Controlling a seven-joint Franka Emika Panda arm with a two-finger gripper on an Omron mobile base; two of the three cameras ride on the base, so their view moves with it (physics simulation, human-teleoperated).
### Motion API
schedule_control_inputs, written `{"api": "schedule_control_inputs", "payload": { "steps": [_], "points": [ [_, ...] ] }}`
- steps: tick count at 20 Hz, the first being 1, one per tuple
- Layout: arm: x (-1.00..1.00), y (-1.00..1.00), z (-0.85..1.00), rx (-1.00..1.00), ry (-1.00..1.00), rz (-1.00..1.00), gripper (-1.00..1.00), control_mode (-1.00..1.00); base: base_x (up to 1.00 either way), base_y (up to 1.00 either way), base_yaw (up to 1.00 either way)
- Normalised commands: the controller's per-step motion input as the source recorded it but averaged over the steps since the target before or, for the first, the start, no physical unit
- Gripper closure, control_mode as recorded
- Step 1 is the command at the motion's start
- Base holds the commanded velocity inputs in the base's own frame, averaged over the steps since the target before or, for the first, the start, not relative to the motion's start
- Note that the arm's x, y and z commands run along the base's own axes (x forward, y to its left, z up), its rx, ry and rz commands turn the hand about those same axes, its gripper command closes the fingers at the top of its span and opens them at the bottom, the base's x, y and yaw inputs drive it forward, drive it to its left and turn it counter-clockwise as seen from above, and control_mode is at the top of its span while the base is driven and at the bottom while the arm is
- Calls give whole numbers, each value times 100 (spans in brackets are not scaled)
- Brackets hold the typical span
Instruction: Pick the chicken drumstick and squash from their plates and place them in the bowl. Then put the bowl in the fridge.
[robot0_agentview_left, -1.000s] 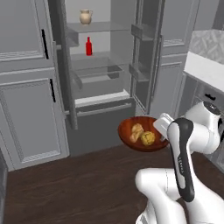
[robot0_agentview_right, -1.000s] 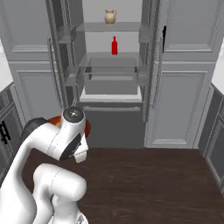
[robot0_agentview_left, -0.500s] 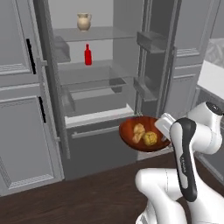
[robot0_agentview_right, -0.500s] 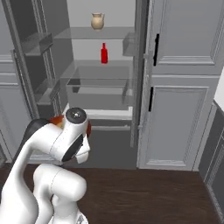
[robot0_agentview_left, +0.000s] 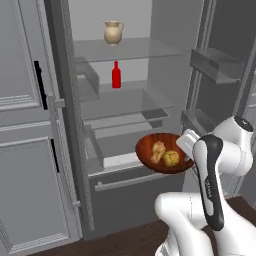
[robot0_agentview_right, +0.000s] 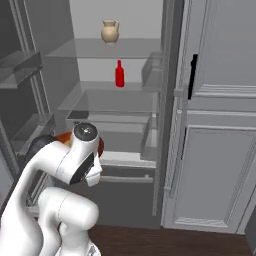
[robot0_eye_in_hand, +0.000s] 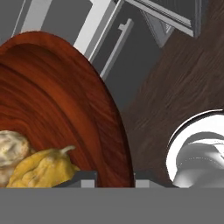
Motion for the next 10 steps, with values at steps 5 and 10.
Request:
{"api": "schedule_control_inputs", "payload": {
  "steps": [5, 10],
  "points": [
    [0, 0, 0, 0, 0, 0, 100, 100, 95, -2, 21],
    [0, 0, 0, 0, 0, 0, 100, 100, 75, -1, 13]
  ]
}}
